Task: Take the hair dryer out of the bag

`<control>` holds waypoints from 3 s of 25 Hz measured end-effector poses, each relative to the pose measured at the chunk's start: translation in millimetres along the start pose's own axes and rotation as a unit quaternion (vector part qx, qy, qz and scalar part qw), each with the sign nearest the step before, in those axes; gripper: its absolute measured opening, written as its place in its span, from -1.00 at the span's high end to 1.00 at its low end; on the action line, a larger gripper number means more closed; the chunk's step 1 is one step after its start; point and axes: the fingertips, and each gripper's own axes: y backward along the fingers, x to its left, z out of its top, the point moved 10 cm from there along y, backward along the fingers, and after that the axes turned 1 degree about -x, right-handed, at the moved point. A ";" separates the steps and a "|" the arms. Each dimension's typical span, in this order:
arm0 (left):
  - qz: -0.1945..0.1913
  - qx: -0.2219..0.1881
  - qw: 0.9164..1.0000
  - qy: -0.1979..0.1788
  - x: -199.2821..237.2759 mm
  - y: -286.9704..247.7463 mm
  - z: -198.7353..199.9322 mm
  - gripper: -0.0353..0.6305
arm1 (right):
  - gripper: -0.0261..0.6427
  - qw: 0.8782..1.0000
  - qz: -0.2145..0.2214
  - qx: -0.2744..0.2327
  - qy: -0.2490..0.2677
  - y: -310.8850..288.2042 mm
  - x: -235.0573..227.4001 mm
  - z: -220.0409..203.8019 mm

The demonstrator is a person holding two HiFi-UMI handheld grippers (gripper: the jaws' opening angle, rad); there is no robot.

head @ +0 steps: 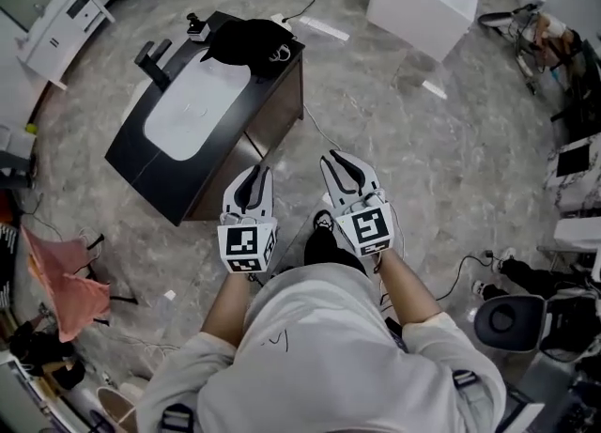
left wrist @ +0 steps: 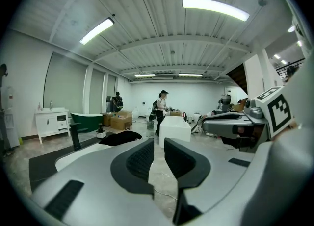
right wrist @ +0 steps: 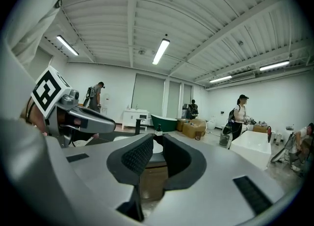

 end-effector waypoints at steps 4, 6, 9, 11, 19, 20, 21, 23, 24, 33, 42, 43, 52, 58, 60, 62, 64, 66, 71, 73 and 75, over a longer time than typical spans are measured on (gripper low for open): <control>0.028 0.006 1.000 0.004 3.6 -53.1 14.1 0.66 | 0.76 1.000 0.027 0.002 -0.003 -34.9 -48.0 2.3; 0.039 0.012 0.999 0.010 3.2 -78.6 16.6 0.66 | 0.76 0.999 0.035 0.002 -0.004 -51.1 -71.4 -2.0; 0.046 0.026 0.999 0.011 4.1 -104.3 18.2 0.66 | 0.76 0.999 0.048 0.008 -0.011 -74.8 -94.1 -10.4; 0.053 0.035 0.998 0.012 9.2 -116.1 18.7 0.66 | 0.76 0.998 0.056 0.011 -0.018 -88.9 -103.1 -13.7; 0.061 0.057 0.996 0.024 45.4 -187.4 15.3 0.66 | 0.76 0.998 0.060 0.034 -0.012 -160.3 -146.5 -20.3; 0.059 0.055 0.996 0.028 53.2 -200.7 16.0 0.66 | 0.76 0.998 0.059 0.035 -0.007 -172.0 -152.7 -18.6; 0.057 0.053 0.996 0.031 61.6 -215.3 17.0 0.66 | 0.76 0.998 0.058 0.036 -0.002 -184.4 -159.2 -16.3; 0.047 0.057 0.997 0.035 78.2 -246.7 18.9 0.66 | 0.76 0.998 0.056 0.041 0.003 -210.2 -172.1 -11.9; 0.039 0.063 0.997 0.035 85.9 -262.8 19.7 0.66 | 0.76 0.997 0.057 0.047 0.003 -223.5 -178.2 -10.9; -0.004 0.091 0.995 0.032 161.7 -366.6 35.2 0.66 | 0.76 0.990 0.074 0.121 0.008 -336.6 -209.1 -10.8; 0.016 0.146 0.989 0.031 189.9 -409.5 22.3 0.66 | 0.76 0.981 0.126 0.150 0.010 -400.4 -237.0 -31.3; 0.026 0.156 0.987 0.031 189.5 -411.4 21.9 0.66 | 0.76 0.978 0.140 0.151 0.005 -407.6 -239.3 -34.5; 0.100 0.231 0.968 -0.005 155.0 -432.4 18.1 0.65 | 0.76 0.958 0.242 0.154 0.000 -443.2 -278.3 -66.8; 0.107 0.295 0.949 -0.035 136.7 -456.6 -1.9 0.61 | 0.76 0.952 0.266 0.151 -0.004 -448.4 -299.3 -88.0; 0.105 0.318 0.941 -0.051 138.1 -460.1 -6.7 0.59 | 0.76 0.951 0.268 0.154 -0.009 -447.3 -297.8 -92.8; 0.094 0.345 0.930 -0.086 139.0 -465.3 -12.9 0.55 | 0.76 0.951 0.267 0.156 -0.013 -447.1 -298.6 -96.4; 0.085 0.368 0.917 -0.127 140.8 -469.9 -18.7 0.48 | 0.76 0.952 0.260 0.159 -0.017 -447.9 -300.4 -99.6; 0.079 0.380 0.909 -0.153 142.8 -474.3 -23.5 0.44 | 0.76 0.953 0.252 0.166 -0.019 -448.9 -302.0 -103.1; 0.056 0.381 0.900 -0.204 144.9 -494.9 -28.4 0.26 | 0.76 0.954 0.239 0.178 -0.020 -449.0 -298.6 -110.3; 0.049 0.378 0.903 -0.196 150.4 -502.6 -29.0 0.24 | 0.76 0.955 0.235 0.182 -0.022 -448.9 -296.3 -111.3; 0.042 0.378 0.903 -0.200 155.2 -509.4 -29.3 0.24 | 0.76 0.955 0.229 0.185 -0.024 -448.9 -295.8 -111.3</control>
